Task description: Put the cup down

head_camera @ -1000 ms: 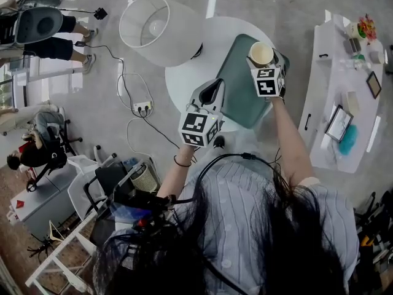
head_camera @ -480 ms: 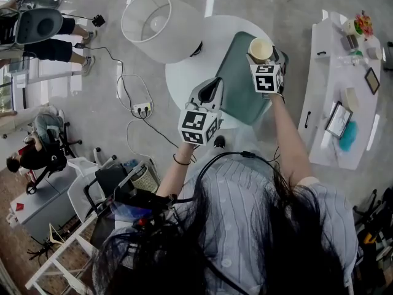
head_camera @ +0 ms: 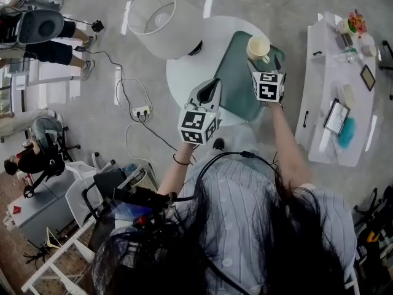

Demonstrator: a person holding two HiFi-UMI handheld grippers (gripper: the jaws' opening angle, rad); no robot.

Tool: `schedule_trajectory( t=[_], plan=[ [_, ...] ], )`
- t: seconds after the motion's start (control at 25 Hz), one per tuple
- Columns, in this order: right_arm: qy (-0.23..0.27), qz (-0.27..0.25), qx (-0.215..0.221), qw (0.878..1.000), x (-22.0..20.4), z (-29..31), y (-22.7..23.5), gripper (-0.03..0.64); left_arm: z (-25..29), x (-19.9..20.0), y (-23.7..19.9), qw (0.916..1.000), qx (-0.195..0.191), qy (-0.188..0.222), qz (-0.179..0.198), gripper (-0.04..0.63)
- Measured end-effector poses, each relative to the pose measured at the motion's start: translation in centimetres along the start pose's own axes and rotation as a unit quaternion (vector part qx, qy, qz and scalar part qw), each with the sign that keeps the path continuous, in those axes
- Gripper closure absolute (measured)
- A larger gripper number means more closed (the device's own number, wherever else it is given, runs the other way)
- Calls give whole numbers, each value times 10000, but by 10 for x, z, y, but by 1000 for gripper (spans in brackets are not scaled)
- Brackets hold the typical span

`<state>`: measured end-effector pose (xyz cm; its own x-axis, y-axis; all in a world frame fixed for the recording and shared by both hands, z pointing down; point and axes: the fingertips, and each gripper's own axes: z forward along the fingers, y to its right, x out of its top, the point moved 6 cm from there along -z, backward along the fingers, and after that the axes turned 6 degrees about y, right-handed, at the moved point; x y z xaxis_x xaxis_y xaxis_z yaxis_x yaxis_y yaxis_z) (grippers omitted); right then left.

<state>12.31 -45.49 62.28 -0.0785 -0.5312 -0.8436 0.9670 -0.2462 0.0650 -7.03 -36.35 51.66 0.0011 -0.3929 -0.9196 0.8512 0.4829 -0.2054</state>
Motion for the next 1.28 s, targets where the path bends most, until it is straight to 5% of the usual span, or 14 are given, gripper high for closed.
schedule_trajectory(
  t=[0.6, 1.28],
  plan=[
    [610, 916, -40, 9939, 13, -85, -34, 209, -48, 5, 16, 9990, -207, 383, 101, 577],
    [963, 996, 392, 9896, -12, -193, -150, 217, -165, -16, 24, 9955, -492, 766, 275, 577]
  ],
)
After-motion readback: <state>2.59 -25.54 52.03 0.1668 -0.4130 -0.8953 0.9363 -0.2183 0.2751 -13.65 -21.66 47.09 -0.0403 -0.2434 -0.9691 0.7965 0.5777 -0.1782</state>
